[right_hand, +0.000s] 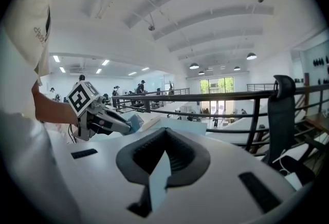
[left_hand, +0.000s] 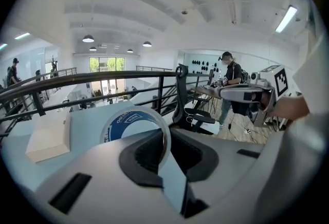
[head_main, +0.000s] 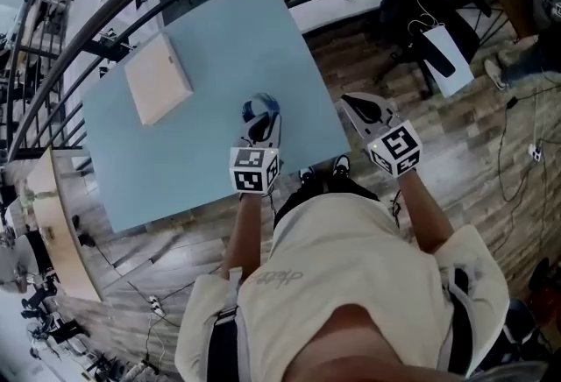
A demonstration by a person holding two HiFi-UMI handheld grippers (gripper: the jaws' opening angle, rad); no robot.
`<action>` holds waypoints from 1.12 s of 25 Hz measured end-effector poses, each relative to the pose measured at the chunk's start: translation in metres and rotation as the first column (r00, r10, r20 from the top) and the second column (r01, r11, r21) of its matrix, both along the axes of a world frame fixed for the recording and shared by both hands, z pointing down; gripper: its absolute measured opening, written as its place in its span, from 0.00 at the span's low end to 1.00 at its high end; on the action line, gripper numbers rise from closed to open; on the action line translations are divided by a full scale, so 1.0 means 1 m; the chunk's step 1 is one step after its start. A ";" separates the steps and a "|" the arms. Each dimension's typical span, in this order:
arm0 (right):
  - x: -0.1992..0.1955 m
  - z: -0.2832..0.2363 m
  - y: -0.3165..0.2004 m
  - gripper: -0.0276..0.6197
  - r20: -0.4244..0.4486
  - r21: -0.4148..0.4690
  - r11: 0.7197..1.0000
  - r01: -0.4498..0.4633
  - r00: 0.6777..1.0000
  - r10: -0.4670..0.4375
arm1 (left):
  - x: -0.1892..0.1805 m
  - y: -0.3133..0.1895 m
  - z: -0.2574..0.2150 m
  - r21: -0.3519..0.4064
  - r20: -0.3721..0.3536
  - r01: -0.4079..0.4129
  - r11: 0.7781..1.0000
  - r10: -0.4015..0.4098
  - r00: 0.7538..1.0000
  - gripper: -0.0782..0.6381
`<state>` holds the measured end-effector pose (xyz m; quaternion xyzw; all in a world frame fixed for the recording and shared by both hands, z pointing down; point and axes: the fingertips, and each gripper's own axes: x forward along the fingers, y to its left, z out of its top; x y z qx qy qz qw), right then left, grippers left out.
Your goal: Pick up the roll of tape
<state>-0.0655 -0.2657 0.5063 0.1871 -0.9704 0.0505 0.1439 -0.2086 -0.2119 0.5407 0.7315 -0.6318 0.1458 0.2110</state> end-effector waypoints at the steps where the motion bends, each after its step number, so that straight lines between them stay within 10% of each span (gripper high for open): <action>1: -0.001 -0.006 -0.003 0.05 0.005 0.012 1.000 -0.001 1.000 0.001 | -0.003 -0.001 -0.009 0.019 0.006 0.006 1.000 -0.006 1.000 0.19; 28: -0.012 -0.104 -0.035 0.05 0.169 0.124 0.992 -0.002 0.985 -0.019 | -0.043 -0.023 -0.154 0.340 0.087 0.050 0.939 -0.085 0.993 0.19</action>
